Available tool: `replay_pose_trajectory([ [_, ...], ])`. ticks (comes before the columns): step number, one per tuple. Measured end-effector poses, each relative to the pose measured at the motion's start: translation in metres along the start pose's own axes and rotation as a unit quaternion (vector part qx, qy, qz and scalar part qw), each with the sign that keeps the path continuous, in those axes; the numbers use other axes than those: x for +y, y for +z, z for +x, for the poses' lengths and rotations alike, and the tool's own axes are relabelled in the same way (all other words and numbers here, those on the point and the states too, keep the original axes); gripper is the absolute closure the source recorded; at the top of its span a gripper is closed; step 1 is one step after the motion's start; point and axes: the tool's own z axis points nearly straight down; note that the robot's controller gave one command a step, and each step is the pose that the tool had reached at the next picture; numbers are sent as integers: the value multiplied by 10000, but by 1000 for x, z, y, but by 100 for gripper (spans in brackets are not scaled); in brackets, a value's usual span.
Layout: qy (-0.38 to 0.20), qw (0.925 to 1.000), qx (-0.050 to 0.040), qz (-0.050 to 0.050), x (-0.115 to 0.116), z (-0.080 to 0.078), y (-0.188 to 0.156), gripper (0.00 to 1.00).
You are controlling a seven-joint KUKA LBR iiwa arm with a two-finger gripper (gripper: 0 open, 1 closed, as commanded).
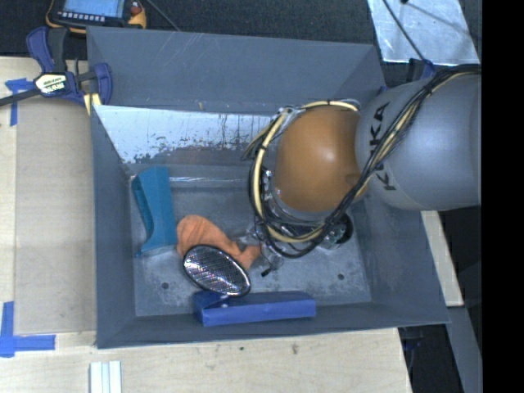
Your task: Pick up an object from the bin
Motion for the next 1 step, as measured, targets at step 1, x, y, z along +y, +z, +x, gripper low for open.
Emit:
replay_pose_trajectory([
  [1,-24,10000,0,-12,-24,5,-38,100],
])
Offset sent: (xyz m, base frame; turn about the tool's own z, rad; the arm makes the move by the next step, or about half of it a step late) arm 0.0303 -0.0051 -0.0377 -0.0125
